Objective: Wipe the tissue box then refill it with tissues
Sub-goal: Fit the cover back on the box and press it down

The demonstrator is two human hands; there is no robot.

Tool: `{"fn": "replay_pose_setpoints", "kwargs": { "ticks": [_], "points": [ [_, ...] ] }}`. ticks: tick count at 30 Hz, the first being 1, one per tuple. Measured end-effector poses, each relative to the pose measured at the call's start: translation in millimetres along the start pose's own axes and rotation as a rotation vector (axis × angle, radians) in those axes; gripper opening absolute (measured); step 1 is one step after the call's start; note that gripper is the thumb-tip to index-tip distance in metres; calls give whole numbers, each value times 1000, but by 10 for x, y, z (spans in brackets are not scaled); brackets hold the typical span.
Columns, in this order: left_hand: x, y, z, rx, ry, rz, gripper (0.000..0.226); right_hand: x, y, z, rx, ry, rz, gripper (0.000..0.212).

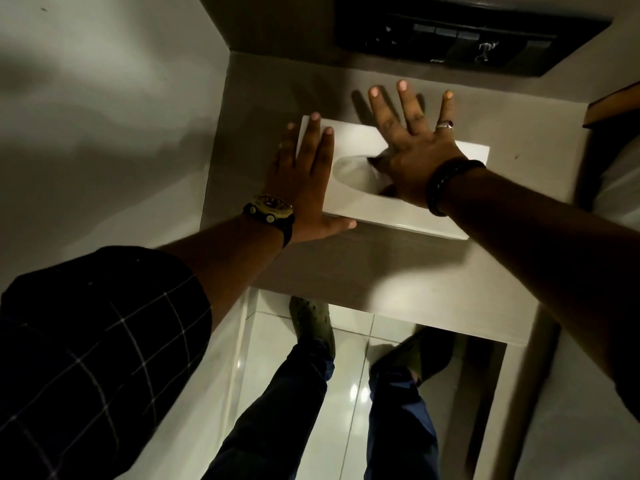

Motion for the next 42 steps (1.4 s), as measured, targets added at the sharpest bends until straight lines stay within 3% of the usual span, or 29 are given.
{"fn": "replay_pose_setpoints", "kwargs": {
  "ticks": [2, 4, 16, 24, 27, 33, 42],
  "points": [
    [-6, 2, 0, 5, -3, 10, 137, 41, 30, -57, 21, -16, -42, 36],
    [-12, 7, 0, 7, -4, 12, 137, 123, 18, -101, -25, -50, -109, 37],
    [2, -3, 0, -10, -6, 15, 137, 175, -111, -37, -2, -26, -414, 108],
    [-9, -33, 19, -7, 0, 33, 136, 152, -357, 190, -180, -122, -409, 44],
    [-5, -39, 23, -9, -2, 35, 135, 139, -450, 288, -284, -145, -322, 9],
    [-21, -31, 6, -21, -1, 7, 136, -18, -240, 373, -213, -10, -401, 23],
    [-16, -29, 6, -30, 4, 2, 135, -154, -135, 344, -121, 102, -286, 18]
  ]
}}
Point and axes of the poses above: each hand's wrist, its own z-axis away from the middle knuckle, its own y-axis out of the palm, x = y × z, the point moved 10 cm from there along -z, towards the middle knuckle, and after that the axes turned 9 degrees about -z, right-handed, at the moved point
